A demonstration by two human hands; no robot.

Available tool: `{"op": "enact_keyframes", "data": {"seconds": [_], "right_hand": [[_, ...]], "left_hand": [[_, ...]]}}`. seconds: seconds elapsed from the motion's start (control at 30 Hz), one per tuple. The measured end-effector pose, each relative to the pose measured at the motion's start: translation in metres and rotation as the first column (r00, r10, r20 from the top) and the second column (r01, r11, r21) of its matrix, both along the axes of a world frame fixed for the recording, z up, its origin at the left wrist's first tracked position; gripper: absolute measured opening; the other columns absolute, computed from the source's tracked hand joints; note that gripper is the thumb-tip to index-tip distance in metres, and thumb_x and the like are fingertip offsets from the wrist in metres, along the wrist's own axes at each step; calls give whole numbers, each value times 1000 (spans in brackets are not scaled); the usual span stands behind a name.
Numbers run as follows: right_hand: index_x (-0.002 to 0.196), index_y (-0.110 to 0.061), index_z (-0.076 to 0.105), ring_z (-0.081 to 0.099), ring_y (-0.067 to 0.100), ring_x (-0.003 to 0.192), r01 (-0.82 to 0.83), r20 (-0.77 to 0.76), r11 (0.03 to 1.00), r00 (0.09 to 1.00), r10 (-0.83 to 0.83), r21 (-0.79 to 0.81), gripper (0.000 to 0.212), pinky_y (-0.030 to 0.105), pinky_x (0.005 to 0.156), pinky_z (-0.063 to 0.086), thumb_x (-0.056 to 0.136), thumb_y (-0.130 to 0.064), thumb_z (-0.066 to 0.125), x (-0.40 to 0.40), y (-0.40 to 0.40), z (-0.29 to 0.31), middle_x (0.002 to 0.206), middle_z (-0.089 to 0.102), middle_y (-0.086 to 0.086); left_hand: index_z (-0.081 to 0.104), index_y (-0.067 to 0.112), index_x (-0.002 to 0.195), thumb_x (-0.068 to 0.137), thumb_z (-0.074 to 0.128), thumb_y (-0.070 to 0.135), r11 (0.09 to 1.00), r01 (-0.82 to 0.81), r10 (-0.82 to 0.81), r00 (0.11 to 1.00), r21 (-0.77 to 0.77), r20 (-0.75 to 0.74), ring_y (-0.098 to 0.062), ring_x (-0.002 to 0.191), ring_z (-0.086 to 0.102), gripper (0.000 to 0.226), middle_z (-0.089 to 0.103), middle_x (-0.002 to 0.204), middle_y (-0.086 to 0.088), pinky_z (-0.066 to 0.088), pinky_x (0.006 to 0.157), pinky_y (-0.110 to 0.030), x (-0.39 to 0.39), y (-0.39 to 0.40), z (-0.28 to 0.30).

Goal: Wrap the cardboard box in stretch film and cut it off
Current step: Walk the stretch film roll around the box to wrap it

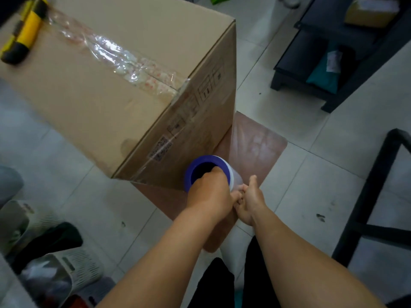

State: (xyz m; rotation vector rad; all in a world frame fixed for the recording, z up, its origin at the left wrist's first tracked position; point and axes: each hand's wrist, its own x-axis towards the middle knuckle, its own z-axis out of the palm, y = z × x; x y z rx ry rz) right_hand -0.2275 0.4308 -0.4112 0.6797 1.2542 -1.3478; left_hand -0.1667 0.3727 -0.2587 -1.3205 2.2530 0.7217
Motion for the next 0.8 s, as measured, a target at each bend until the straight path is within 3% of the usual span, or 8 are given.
{"op": "enact_keyframes", "data": {"seconds": [0.27,0.4,0.53,0.7,0.8], "right_hand": [[72,-14,49,48,8,37,39,-35,999,999,-39,-2,58,21,41,40,99,-57,22,46,4,2,48,49,-1],[67,-14,45,47,9,35,35,-38,999,999,-35,10,59,21,39,39,99,-58,23,62,8,5,42,48,-1],[65,-15,43,45,15,48,14,-49,1000,999,-14,5,58,25,49,39,100,-57,24,70,10,8,38,47,0],[74,-11,51,50,15,56,-21,-38,1000,999,21,-2,57,26,55,41,100,-55,25,75,12,10,43,54,0],[88,-8,56,54,16,61,-59,-17,998,998,59,-1,58,26,57,43,100,-56,25,79,13,11,63,59,7]], "left_hand": [[50,8,110,85,63,45,990,129,-129,992,-63,3,-26,98,62,46,64,110,-9,43,70,-30,41,1,-3],[50,8,109,85,64,44,986,153,-153,988,-62,8,-26,96,62,46,64,108,-9,43,69,-29,54,3,-5],[50,8,108,85,65,43,987,145,-145,989,-73,9,-25,96,62,44,65,107,-8,41,68,-28,63,6,-7],[50,8,107,85,64,45,991,104,-102,994,-85,30,-26,96,62,46,65,106,-8,42,68,-29,69,6,-6],[49,8,109,86,64,45,993,76,-71,996,-90,57,-26,97,63,47,65,108,-9,42,69,-29,71,8,-5]]}}
